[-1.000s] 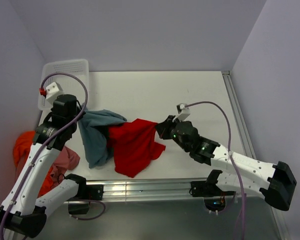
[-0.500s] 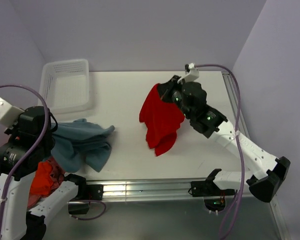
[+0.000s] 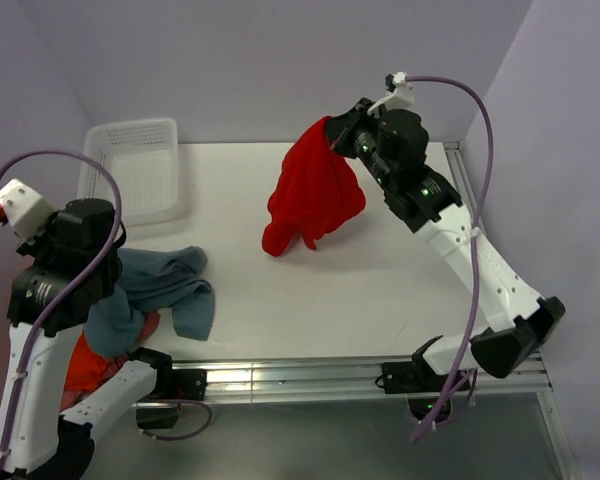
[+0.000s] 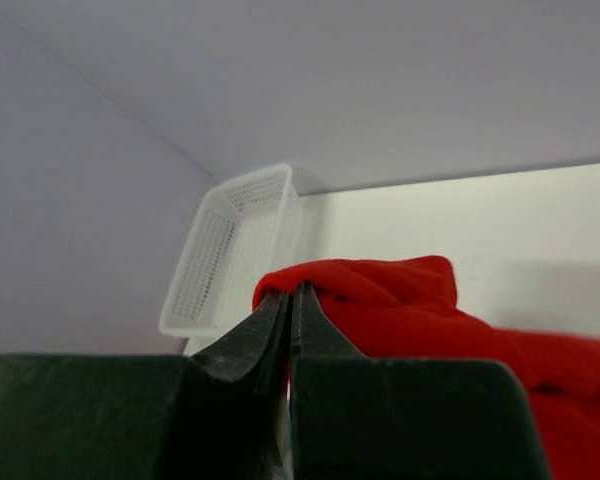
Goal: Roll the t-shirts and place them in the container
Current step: Move the tshirt to the center of the board, then flatten the tshirt
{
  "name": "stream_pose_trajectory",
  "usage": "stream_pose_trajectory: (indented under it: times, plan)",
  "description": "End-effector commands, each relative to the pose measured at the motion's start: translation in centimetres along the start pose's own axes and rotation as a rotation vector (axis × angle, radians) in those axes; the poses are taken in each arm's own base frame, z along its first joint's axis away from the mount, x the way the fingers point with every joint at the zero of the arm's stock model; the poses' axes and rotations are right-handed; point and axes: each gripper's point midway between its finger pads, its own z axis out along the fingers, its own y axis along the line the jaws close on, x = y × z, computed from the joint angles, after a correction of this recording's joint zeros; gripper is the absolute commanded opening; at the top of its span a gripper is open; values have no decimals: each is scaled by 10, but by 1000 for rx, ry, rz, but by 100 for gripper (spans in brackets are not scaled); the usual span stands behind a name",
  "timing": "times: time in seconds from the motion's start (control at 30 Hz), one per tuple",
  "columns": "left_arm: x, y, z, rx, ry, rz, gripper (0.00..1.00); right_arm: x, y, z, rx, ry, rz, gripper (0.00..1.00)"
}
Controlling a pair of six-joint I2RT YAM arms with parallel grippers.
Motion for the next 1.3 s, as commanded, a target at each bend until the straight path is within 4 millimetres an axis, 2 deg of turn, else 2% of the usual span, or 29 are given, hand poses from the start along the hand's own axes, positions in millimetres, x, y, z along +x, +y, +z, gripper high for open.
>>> stream_pose_trajectory:
  times: [0.0, 0.03, 0.07, 0.1, 0.13, 0.17, 0.2, 0.23, 0.27, 0.3, 0.37, 0.4, 0.43, 0.47, 0.53, 0.57, 0.6, 0.63, 0.73, 0.83, 0.87, 0.9, 1.0, 1.07, 1.13, 1.17, 1.2, 1.23, 1.27]
  plan:
    - [10, -26, 15, -13, 8, 72, 1, -4, 16, 20, -64, 45, -35, 1]
    - [17, -36, 19, 9, 30, 75, 1, 3, 12, 26, -51, 72, -47, 39]
    - [21, -33, 27, -20, 43, 116, 1, 6, 7, 29, -29, 86, -44, 59]
    - [25, -34, 32, -26, 57, 126, 1, 16, -5, 33, 16, 115, -44, 72]
    - [33, -34, 38, -27, 82, 141, 1, 22, -8, 33, 17, 132, -36, 83]
    - [32, -26, 45, -66, 80, 135, 1, 44, -20, 34, 25, 178, -40, 83]
    - [33, -24, 46, -70, 84, 123, 1, 39, -16, 30, -10, 152, -34, 84]
    - [33, -24, 45, -61, 87, 110, 8, 47, -18, 28, -23, 160, -29, 84]
    - [31, -25, 43, -36, 84, 84, 14, 72, -28, 25, -32, 215, -24, 84]
    - [29, -24, 42, -32, 80, 74, 27, 70, -25, 20, -55, 199, -17, 84]
    - [25, -20, 39, -28, 74, 54, 41, 86, -30, 15, -71, 236, -7, 83]
    - [27, -22, 37, -5, 90, 54, 48, 102, -39, 13, -62, 266, -4, 82]
    - [26, -26, 35, 21, 99, 48, 60, 107, -40, 8, -69, 276, 4, 82]
    - [27, -29, 33, 52, 111, 43, 67, 123, -50, 5, -57, 307, 6, 80]
    - [35, -45, 24, 160, 171, 19, 81, 130, -53, -2, -74, 317, 0, 79]
    - [36, -51, 20, 196, 190, -3, 88, 144, -63, -7, -55, 342, -6, 79]
    - [40, -64, 13, 276, 224, -21, 97, 148, -69, -9, -42, 343, -15, 79]
    - [42, -73, 8, 334, 244, -35, 100, 152, -75, -11, -34, 348, -31, 78]
    - [51, -103, -12, 526, 312, -56, 99, 167, -95, -17, 14, 366, -73, 77]
    - [78, -135, -32, 718, 433, -61, 99, 180, -109, -20, 38, 376, -93, 76]
    - [80, -144, -38, 756, 457, -91, 99, 190, -114, -22, 37, 395, -92, 76]
    - [93, -147, -39, 767, 484, -92, 99, 196, -117, -21, 37, 405, -91, 76]
    - [92, -156, -57, 829, 455, -143, 99, 208, -122, -18, 22, 403, -81, 74]
    - [110, -161, -66, 844, 491, -116, 99, 222, -133, -20, 41, 421, -80, 73]
    - [139, -170, -72, 851, 557, -62, 99, 226, -135, -19, 28, 400, -72, 71]
    - [151, -172, -74, 848, 578, -44, 98, 235, -144, -23, 42, 409, -71, 70]
    - [169, -176, -75, 847, 601, -33, 97, 233, -143, -22, 30, 381, -66, 70]
    - [184, -181, -87, 869, 636, -28, 96, 242, -149, -27, 39, 388, -63, 68]
    - [194, -184, -91, 881, 648, -26, 95, 240, -149, -26, 30, 361, -62, 68]
